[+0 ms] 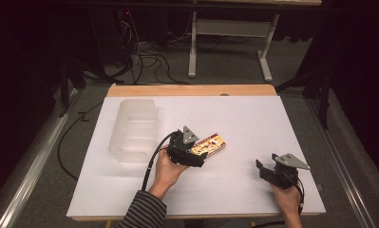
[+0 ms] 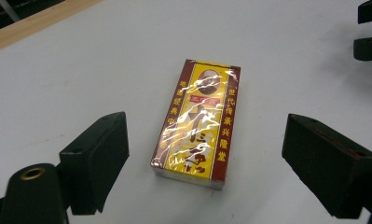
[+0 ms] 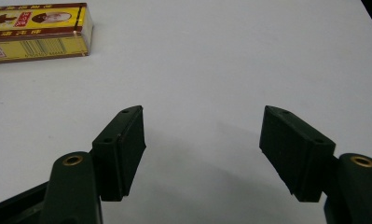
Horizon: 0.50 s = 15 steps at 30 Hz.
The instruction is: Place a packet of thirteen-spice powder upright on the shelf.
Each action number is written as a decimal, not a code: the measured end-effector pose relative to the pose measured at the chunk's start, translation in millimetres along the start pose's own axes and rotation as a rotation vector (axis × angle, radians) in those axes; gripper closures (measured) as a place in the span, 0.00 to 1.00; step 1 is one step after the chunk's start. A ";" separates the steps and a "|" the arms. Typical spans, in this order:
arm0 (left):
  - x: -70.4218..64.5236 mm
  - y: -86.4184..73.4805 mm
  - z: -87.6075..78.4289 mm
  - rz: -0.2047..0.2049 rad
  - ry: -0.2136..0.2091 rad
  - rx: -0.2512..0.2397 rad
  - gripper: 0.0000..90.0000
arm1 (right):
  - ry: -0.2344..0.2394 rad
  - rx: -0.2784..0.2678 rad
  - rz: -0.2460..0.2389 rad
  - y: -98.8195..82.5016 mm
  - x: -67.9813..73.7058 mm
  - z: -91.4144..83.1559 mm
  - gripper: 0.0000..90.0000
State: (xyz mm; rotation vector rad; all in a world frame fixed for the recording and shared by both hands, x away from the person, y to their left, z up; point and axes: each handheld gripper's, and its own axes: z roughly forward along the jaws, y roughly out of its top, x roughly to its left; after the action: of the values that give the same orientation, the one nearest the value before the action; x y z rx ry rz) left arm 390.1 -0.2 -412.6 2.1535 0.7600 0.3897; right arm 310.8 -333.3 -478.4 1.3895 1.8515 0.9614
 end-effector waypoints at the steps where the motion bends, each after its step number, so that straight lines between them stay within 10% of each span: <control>1: -0.3 1.7 1.6 0.006 0.000 0.004 0.17 | -0.001 0.000 0.002 -0.1 0.2 -0.2 0.35; 15: -0.4 23.8 34.9 0.037 -0.025 0.069 0.18 | 0.003 -0.012 0.004 -0.8 -0.1 -2.0 0.35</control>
State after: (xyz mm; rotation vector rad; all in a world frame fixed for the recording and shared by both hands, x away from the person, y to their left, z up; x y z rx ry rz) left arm 416.6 -33.0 -416.1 2.2352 0.7306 0.3604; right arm 308.8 -333.9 -478.0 1.3856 1.8426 0.9757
